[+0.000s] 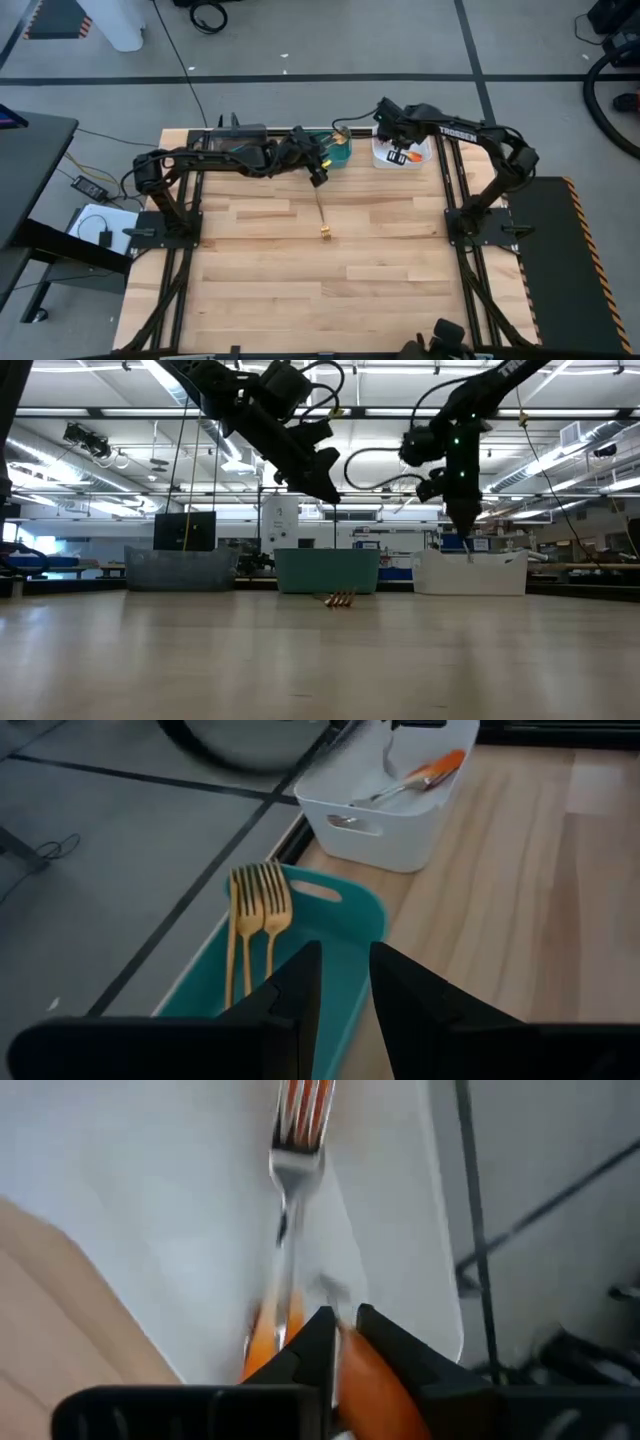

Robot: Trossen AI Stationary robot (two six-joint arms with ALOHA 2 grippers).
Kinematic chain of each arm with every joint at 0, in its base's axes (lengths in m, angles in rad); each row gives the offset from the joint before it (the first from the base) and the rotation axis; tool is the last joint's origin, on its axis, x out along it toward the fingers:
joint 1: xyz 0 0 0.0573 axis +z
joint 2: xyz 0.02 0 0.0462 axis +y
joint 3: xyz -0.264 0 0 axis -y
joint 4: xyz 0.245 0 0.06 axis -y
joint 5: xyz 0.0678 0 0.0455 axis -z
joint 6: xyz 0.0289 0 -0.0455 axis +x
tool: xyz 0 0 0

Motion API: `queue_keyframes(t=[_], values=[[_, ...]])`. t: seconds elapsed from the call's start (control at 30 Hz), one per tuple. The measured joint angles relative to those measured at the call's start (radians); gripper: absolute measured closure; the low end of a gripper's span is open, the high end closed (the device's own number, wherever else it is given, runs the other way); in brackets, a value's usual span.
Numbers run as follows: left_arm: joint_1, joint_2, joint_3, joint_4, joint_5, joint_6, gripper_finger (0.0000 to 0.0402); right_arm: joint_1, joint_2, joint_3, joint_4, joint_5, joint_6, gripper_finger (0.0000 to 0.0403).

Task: Sort silverware by color (type)
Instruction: Put the orange fork into the white bin, then put the gold fork into the green bin

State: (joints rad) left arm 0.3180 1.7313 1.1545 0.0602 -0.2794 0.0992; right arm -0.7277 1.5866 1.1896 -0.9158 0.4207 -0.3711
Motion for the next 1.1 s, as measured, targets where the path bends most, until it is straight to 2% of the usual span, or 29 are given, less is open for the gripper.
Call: queue_keyframes(t=[0.3,0.43,0.5,0.57,0.77,0.93,1.1], values=[[0.04,0.003,0.0,-0.057,0.147,0.014,0.0303,-0.012,0.064,0.0,-0.044,0.136,0.011,0.0312],[0.046,0.007,0.0,-0.082,0.167,0.114,0.0303,-0.012,0.03,0.0,-0.043,0.258,0.01,0.0308],[0.044,0.02,0.001,-0.081,0.173,0.177,0.0303,-0.012,-0.006,0.0,-0.045,0.283,0.01,0.0308],[0.041,0.03,-0.001,-0.089,0.187,0.227,0.0303,-0.012,-0.046,0.0,-0.044,0.285,0.013,0.0308],[0.023,0.084,0.0,-0.104,0.362,0.382,0.0303,0.002,-0.166,0.0,-0.034,0.251,0.109,0.0308],[-0.015,0.117,-0.001,-0.125,0.394,0.536,0.0303,0.005,-0.238,0.0,0.005,0.126,0.222,0.0308],[-0.05,0.129,-0.001,-0.131,0.421,0.645,0.0303,0.005,-0.274,0.0,0.026,0.072,0.285,0.0308]])
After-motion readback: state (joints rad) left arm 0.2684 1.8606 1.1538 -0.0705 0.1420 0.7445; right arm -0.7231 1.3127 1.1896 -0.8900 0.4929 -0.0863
